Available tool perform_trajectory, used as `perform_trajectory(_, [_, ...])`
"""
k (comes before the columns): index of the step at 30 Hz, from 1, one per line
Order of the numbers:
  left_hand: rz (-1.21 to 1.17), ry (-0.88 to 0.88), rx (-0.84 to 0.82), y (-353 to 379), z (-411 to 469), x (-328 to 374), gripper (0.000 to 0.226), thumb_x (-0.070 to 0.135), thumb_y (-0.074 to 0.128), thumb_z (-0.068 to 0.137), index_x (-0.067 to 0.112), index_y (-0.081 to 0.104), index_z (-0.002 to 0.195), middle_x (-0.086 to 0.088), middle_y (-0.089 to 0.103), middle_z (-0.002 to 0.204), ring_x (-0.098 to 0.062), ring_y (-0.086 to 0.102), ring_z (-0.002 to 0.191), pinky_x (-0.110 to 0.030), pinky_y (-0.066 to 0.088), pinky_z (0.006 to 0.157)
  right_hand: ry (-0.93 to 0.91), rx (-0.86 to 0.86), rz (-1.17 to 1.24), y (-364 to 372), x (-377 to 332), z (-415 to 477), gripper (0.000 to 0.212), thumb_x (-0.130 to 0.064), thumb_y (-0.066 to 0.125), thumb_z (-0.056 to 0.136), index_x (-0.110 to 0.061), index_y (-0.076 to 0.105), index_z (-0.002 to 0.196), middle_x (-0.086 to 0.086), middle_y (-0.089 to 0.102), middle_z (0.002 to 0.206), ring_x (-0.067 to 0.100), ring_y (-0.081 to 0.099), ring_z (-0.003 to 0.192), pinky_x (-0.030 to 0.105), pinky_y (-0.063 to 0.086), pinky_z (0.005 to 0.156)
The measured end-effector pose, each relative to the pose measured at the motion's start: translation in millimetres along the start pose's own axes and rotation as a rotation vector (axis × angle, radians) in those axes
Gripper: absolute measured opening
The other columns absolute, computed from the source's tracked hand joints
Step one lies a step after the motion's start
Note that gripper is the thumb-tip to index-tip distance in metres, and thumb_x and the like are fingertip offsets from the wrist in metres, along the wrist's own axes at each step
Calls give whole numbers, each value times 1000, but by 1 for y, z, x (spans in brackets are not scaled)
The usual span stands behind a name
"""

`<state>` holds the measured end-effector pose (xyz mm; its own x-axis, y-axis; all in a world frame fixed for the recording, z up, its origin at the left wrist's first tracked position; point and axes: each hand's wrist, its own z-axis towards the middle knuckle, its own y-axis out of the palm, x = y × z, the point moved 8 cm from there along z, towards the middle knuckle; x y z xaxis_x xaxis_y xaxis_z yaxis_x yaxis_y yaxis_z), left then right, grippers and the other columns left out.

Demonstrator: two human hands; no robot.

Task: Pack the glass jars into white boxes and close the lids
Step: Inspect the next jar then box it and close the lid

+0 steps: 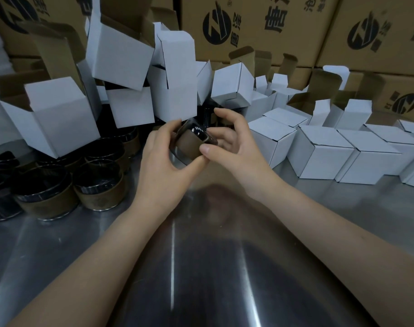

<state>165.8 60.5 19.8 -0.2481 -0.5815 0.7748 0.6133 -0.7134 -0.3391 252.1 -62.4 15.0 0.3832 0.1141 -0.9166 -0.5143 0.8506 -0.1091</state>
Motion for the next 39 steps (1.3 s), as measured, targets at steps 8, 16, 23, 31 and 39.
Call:
perform_trajectory(8, [-94,20,-5,-1,-1,5,75,28,83,75,25,40,136,13,54,124,-2,53,117,-25,44,102,164,-82,231,3,10,1,69,-18,68,76,-30,44,141,20,55,116,22,67,99,34,55,86])
perform_trajectory(16, [-171,39,-43,0,-1,6,72,32,73,75,28,39,138,6,52,136,-7,54,122,-38,47,104,291,-171,368,13,15,-2,39,-23,60,85,-18,59,124,25,58,127,33,68,98,40,57,79])
perform_trajectory(23, [-181,46,-81,3,-1,8,78,32,77,72,31,39,140,12,53,134,1,51,122,-25,44,103,367,-173,348,10,20,-3,44,-45,55,89,-16,61,122,21,70,101,27,70,80,39,57,75])
perform_trajectory(31, [-245,41,-87,3,1,8,72,25,78,72,33,43,135,7,56,129,-8,56,119,-41,48,102,509,-221,397,14,25,-7,68,-60,32,99,-3,52,131,20,69,81,31,70,68,31,56,59])
perform_trajectory(39, [-403,-42,-70,4,5,-3,58,12,81,76,22,57,128,2,62,123,-15,65,107,-33,54,94,581,-328,437,20,27,-11,79,-63,18,99,1,64,112,23,70,78,31,70,64,30,56,54])
